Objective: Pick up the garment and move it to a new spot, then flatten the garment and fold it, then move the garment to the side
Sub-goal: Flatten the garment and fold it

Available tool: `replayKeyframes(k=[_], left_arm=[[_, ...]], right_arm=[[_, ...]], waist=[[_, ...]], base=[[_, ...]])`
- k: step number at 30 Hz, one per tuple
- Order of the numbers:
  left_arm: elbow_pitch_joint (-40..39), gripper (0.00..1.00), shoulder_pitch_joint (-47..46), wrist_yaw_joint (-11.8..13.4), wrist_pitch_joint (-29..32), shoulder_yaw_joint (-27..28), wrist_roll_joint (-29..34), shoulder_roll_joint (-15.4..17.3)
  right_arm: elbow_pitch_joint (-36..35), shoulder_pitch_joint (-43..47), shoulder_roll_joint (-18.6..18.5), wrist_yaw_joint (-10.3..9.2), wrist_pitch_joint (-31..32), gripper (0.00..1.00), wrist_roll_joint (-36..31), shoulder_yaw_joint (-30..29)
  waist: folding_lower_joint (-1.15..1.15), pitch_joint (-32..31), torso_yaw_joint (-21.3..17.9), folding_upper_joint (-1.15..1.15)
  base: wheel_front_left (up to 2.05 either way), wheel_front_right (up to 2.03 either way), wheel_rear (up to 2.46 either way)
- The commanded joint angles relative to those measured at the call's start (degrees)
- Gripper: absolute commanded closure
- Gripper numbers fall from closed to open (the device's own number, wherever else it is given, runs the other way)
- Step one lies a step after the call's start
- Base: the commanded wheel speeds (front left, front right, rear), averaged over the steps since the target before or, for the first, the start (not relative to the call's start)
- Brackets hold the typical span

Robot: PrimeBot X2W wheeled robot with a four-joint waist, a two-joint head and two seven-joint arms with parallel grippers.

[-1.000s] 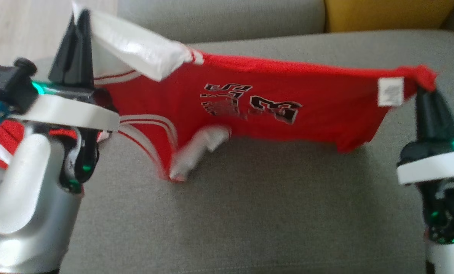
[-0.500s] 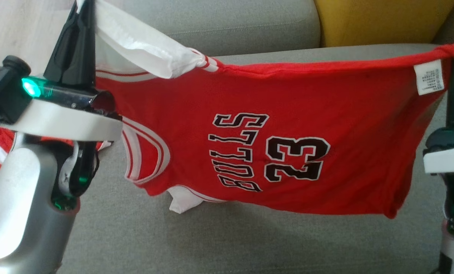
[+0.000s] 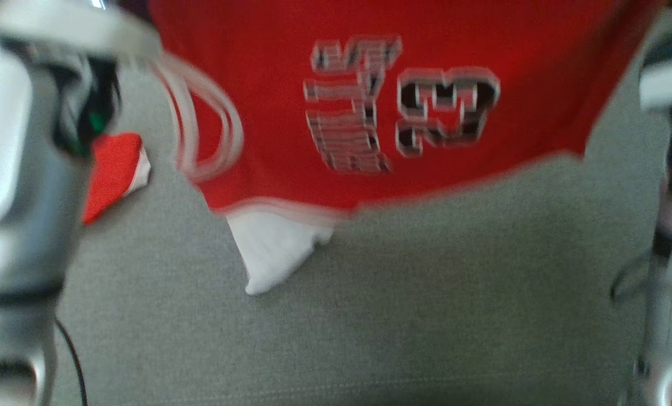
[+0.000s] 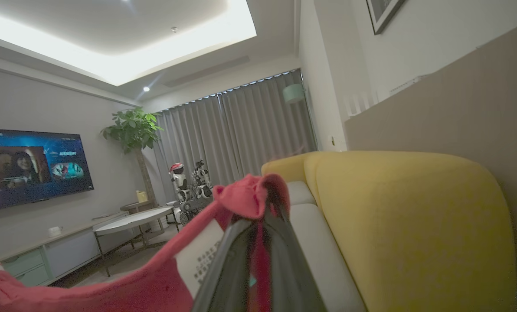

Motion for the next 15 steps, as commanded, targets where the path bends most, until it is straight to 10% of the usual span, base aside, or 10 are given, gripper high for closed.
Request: replayKeyframes(k=[1,15], left_arm=[[2.6,1.00,-7.8,-1.0,-1.7,2.2,1.1,1.6],[27.9,1.00,-31.8,-4.1,-6.3,4.6,6.7,-3.8]], right_arm=[[1.6,-7.6,-0.4,-0.04,-1.8,1.00,0.6,2.3],[40.5,-38.5,0.5,-0.04,-24.5,1.00,1.7,8.6]], waist=[[0.00,3.9,-0.2,0.00],[0.00,8.7,-0.5,0.00]], base=[[0.00,0.00,0.00],[0.00,0.00,0.00]])
